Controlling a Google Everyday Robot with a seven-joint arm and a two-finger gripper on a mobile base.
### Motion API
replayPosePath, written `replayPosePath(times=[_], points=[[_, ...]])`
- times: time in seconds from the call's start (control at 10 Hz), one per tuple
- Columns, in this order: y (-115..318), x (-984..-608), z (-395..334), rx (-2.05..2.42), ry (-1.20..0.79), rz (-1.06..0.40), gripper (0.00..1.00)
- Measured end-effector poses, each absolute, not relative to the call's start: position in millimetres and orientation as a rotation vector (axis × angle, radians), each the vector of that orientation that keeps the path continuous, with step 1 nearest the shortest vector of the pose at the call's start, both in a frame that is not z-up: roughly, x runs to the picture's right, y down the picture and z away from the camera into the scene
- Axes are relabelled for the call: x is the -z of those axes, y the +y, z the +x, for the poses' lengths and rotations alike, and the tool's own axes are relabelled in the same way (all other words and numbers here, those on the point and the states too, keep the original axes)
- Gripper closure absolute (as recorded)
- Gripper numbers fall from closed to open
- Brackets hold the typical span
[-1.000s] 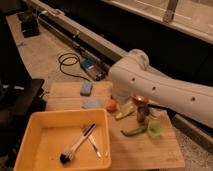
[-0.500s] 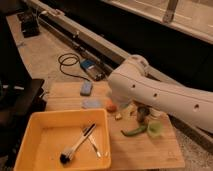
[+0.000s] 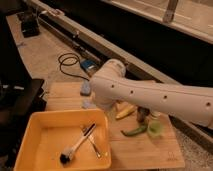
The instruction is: Place brush in red bowl
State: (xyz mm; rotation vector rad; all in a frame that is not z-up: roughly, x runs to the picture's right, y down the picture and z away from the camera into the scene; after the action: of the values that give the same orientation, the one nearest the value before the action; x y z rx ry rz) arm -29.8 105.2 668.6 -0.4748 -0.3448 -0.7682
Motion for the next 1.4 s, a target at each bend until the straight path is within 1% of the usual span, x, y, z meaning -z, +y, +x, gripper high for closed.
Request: replayPosePath(times=[0.1,0.2,0.3,0.6,1.2,1.4], points=[[112,-672,-51,0.813,-0.371,-0.487,0.21],[113,-672,-53,0.816,-0.373,-0.487,0.21],[125,-673,-94,0.888,-0.431,-0.496,0.21],[150,-670,-150,0.971,-0.533,-0.504,0.21],[154,-673,-151,0.961,-0.535,-0.523,0.21],[178,-687,-157,0.929,-0.577,-0.562,0.21]])
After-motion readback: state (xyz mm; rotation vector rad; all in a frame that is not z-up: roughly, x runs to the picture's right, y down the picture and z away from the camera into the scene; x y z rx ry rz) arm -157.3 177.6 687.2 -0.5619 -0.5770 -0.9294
